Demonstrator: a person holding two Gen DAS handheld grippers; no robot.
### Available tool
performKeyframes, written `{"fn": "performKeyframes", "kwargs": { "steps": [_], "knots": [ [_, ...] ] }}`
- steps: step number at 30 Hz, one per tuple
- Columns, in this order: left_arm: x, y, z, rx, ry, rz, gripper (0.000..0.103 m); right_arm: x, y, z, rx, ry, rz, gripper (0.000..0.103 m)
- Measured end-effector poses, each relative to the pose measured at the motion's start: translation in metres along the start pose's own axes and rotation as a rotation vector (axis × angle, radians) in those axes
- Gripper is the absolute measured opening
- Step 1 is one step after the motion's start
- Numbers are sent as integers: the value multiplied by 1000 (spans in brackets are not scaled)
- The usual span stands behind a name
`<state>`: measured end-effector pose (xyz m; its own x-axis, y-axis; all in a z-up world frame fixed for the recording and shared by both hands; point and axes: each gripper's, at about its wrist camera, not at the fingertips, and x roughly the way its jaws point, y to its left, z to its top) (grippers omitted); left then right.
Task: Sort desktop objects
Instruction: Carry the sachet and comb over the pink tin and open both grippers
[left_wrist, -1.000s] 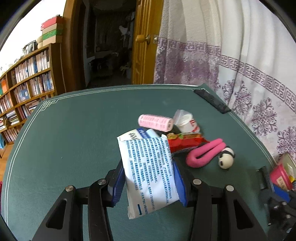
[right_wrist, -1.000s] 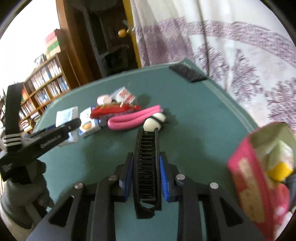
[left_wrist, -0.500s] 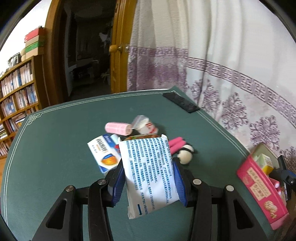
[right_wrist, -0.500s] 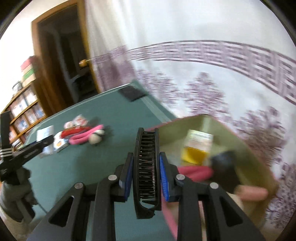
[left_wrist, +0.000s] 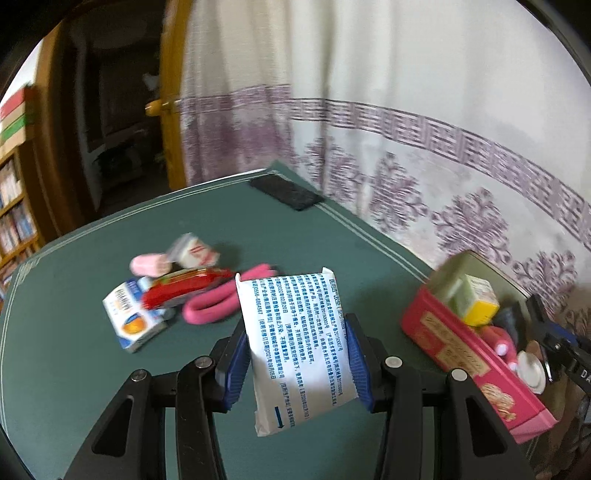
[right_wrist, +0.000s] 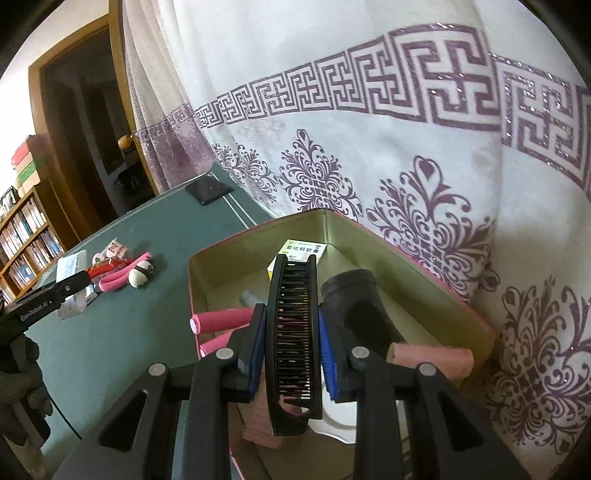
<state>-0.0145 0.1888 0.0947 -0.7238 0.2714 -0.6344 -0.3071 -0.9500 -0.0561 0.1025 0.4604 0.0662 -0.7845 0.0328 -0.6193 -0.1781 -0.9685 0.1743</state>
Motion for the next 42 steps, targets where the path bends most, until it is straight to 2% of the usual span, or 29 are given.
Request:
{"fn": "performKeyframes", "kwargs": {
  "steps": [8,18,21,25,27,29,37,42],
  "knots": [
    [4,-58,16,94,7,-124,50,-8,-19,-1,20,-16,-8,29],
    [18,-130,41,181,20,-338,51,-11,-34,0,48,-33,-10,29],
    [29,-143,41,178,47,-400,80,-10,-39,0,66,-24,-9,30],
    [32,-140,38,164,51,-393,80,-10,-42,1,81,-23,-13,33],
    [32,-132,38,150,48,-369,80,-10,-43,0,89,-25,-13,40],
    [34,-124,39,131,44,-346,80,-10,-43,0,89,-23,-15,42],
    [34,-86,35,67,52,-273,80,-11,-32,1,81,-25,-7,44],
    [32,-64,30,24,63,-245,80,-10,-14,8,39,-29,20,54]
  ]
}}
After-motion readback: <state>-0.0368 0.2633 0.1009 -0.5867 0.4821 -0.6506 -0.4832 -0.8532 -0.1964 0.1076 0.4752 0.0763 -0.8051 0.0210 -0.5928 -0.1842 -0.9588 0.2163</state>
